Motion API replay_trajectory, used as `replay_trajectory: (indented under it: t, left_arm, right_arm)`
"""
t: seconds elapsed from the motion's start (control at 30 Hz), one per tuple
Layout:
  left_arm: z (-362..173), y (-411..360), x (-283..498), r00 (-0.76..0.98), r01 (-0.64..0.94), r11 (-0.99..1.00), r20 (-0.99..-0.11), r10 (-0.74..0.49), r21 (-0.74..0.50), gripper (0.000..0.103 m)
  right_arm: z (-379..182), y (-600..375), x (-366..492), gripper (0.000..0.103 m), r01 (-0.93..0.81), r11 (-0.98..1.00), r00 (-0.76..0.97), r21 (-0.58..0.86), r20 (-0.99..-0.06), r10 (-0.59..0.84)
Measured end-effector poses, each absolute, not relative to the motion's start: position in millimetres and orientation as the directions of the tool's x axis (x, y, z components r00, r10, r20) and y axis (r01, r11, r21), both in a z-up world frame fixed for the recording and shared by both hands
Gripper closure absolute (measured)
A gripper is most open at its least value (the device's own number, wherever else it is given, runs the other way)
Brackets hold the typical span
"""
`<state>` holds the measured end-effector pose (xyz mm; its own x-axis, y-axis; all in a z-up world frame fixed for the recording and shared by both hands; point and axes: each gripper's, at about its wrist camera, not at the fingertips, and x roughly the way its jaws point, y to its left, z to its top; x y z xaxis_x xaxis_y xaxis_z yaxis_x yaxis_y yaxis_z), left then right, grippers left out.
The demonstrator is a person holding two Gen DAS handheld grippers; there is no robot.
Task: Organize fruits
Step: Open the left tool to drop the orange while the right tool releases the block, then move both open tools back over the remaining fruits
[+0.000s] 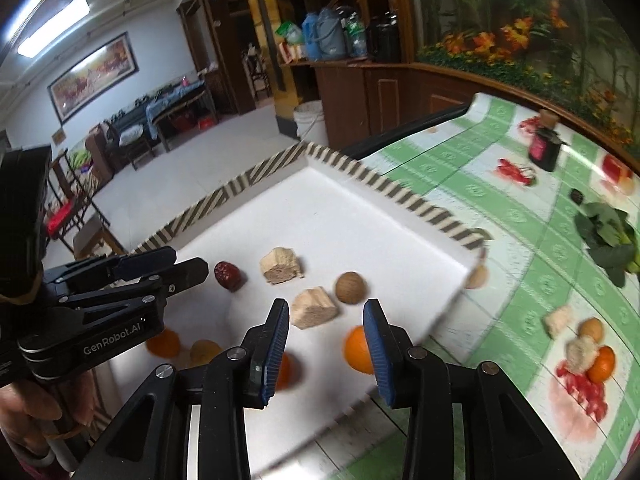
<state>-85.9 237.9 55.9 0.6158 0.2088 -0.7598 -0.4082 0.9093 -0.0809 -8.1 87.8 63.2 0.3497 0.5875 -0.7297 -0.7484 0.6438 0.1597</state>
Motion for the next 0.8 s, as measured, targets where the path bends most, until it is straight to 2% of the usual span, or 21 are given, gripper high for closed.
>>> replay_trajectory:
  t: [0.5, 0.8]
  left_arm:
    - [72.4, 146.4, -62.5, 0.667, -0.211, 0.971, -0.743, 0.06, -0.111, 0.061]
    - [68.1, 94.9, -35.5, 0.651, -0.102, 0.988, -0.759, -0.025, -0.12, 0.061]
  right_arm:
    - [63.0, -25.3, 6.9, 0.066, -0.588, 0.793, 0.479, 0.157, -0.723, 0.498]
    - [44.9, -97.5, 27.7, 0.066, -0.461, 0.874, 0.509, 0.154, -0.761, 0.403]
